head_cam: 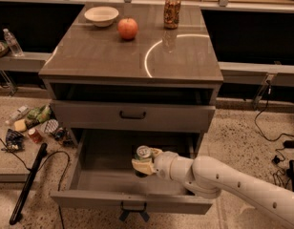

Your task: Place green can into middle drawer

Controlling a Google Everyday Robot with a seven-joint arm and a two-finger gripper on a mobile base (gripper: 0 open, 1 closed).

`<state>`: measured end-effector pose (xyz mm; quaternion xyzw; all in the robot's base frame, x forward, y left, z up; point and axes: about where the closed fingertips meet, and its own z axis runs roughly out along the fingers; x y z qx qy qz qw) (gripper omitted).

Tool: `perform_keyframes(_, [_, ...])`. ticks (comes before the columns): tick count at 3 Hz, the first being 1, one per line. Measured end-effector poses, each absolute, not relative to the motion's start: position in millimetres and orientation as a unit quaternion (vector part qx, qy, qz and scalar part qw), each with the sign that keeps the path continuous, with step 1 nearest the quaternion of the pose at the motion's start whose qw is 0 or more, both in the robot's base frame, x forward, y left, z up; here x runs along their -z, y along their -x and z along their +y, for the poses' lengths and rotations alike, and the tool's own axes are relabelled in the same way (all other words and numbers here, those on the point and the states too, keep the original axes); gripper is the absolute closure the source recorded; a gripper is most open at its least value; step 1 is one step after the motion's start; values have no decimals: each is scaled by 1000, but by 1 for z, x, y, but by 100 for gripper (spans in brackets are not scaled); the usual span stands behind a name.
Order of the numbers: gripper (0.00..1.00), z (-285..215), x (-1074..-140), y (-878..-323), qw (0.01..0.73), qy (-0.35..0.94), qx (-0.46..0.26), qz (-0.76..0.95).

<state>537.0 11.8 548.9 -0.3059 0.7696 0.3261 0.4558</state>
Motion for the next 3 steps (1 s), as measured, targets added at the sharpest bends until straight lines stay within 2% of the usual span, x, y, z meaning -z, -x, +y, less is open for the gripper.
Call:
perform_keyframes(2, [100, 45, -477, -562, 458, 366, -322, 743])
perform_keyframes(3, [96, 67, -451, -573, 449, 409, -328, 723])
